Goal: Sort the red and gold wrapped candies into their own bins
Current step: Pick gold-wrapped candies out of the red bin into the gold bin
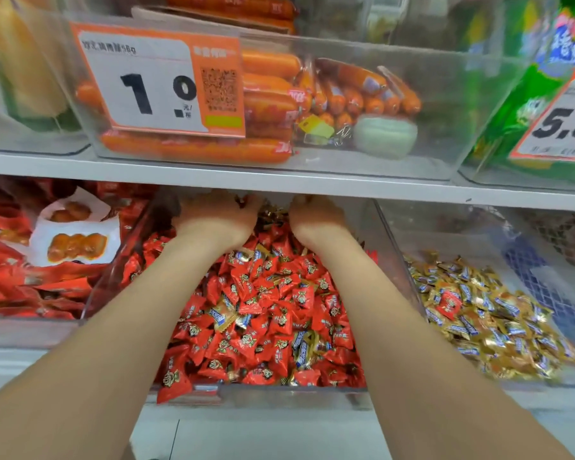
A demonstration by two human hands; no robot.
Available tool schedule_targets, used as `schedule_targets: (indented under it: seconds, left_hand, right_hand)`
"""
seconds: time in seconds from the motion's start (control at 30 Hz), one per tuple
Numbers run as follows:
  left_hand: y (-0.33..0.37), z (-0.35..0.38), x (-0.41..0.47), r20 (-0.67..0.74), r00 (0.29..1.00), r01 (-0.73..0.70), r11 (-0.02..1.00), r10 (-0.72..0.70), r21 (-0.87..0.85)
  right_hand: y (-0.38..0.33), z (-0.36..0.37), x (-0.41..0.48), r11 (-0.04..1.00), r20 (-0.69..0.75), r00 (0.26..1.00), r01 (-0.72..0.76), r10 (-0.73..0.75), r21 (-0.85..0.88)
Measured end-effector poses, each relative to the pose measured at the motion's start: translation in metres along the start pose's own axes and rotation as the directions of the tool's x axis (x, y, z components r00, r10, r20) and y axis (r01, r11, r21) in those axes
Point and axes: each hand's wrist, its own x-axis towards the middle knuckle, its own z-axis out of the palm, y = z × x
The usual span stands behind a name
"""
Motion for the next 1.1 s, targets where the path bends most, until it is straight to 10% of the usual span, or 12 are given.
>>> schedule_targets:
  seconds: [0.47,0.93,1.1]
  left_hand:
    - [0.006,-0.028,-0.02,0.094,0.966,-0.2,0.924,0.242,-0.325]
    - [-0.027,-0.064,-0.108,0.166,0.897,-0.412,0.911,0.41,-0.025]
    - [-0.026,-0.067,-0.126,-0.037,0.845,-0.535,0.844,0.534,-0.028]
  right_hand:
    - [0.0,0.007,-0.019,0.797,-0.038,0.995,0.098,-0.094,0.595]
    - [0.05,-0.023,-0.089,0.821,0.085,0.817,0.562,-0.57,0.101]
    - [0.062,-0.029,-0.102,0.825,0.048,0.824,0.564,-0.564,0.016]
